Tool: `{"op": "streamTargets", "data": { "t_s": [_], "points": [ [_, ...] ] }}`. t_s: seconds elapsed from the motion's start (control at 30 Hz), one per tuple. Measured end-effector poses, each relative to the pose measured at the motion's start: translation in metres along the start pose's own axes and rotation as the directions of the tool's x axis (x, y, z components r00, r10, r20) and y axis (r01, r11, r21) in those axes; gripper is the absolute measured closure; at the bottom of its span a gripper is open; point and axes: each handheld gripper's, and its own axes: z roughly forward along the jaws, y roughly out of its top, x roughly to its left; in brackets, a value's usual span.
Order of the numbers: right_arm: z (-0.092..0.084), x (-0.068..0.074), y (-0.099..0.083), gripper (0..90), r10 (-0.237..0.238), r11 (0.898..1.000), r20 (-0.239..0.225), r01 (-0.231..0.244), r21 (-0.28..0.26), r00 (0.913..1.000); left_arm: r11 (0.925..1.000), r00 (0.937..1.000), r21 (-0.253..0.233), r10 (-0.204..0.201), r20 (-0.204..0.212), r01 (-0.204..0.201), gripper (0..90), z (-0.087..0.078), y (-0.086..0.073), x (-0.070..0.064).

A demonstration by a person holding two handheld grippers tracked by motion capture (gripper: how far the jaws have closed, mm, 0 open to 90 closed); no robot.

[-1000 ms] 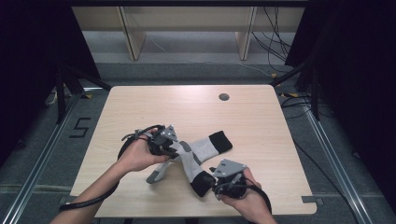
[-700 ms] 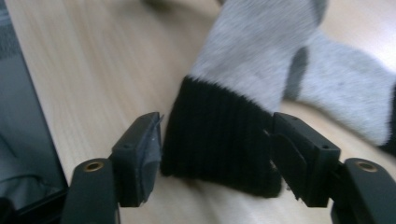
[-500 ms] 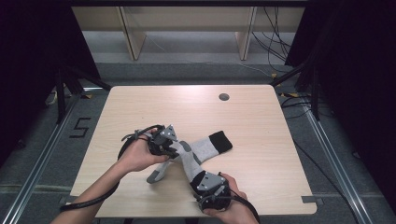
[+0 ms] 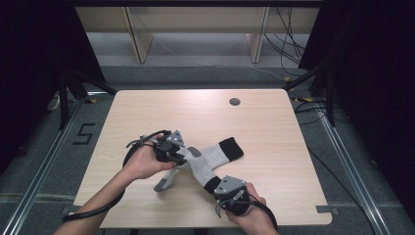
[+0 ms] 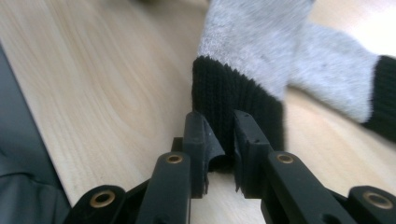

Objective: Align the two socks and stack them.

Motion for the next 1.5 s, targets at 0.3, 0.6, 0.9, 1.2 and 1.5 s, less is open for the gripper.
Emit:
{"op": "streamTargets", "data": {
  "t_s": [0.3,0.6,0.9,1.2,1.5],
  "points": [
    [-0.051,-0.027,0.019,77.5,0.06,0.992,-0.036,-0.064,-0.11,0.9975,0.9998,0.9999,-0.02,0.002,-0.01,-0.002,82.2,0.003,0.0,0.006],
    [-0.076,-0.043,0.033,77.5,0.099,0.978,-0.085,-0.113,-0.177,0.9915,0.9997,0.9998,-0.02,0.012,0.013,-0.012,82.0,0.014,0.002,0.007],
    [-0.075,-0.061,0.044,77.3,0.214,0.942,-0.159,-0.247,-0.226,0.9637,0.9984,0.9983,-0.016,0.055,0.017,-0.055,81.6,0.025,0.007,0.005],
    [-0.053,-0.098,0.049,77.2,0.451,0.847,-0.208,-0.489,-0.207,0.8682,0.9999,0.9989,-0.015,0.003,0.047,-0.003,80.6,0.038,0.008,0.022],
    [-0.031,-0.125,0.052,77.2,0.549,0.804,-0.155,-0.57,-0.173,0.8214,0.9995,0.9999,-0.031,0.006,0.015,-0.005,71.7,0.05,0.01,0.037]
  ]
}}
